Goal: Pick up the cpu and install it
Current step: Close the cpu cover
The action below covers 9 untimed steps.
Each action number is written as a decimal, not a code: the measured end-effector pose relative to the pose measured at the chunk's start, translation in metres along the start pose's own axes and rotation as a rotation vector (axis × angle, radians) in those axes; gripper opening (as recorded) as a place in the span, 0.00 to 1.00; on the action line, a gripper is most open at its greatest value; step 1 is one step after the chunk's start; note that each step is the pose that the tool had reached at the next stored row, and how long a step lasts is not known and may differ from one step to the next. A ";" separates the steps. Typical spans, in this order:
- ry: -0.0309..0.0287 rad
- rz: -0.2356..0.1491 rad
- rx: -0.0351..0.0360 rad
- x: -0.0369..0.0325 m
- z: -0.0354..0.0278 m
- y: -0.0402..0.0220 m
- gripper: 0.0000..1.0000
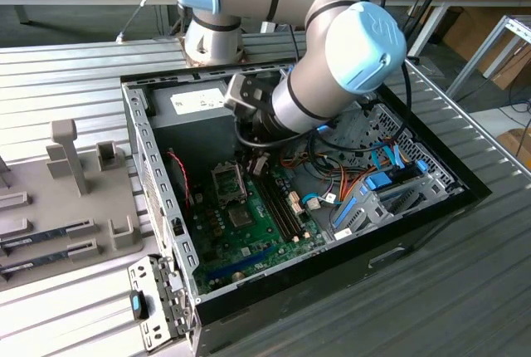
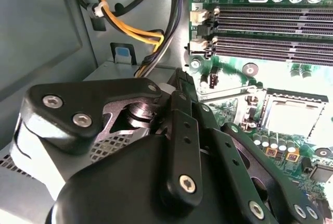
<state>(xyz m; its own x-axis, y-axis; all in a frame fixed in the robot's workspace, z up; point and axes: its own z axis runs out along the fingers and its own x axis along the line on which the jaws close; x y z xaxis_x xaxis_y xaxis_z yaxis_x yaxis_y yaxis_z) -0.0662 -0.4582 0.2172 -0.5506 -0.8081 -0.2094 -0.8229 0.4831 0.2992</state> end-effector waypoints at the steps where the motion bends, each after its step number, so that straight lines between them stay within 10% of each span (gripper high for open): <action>1: -0.0003 0.000 0.0004 0.0000 -0.0007 0.0004 0.11; 5: -0.0015 -0.001 0.0020 0.0001 -0.0031 0.0016 0.11; 7: -0.0082 0.001 -0.0182 -0.0014 0.0022 -0.0083 0.11; 9: -0.0118 0.001 -0.0207 -0.0018 0.0070 -0.0075 0.11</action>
<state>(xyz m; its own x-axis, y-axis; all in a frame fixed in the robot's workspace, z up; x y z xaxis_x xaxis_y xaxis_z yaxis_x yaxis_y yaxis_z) -0.0600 -0.4580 0.2088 -0.5530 -0.8036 -0.2201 -0.8194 0.4766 0.3186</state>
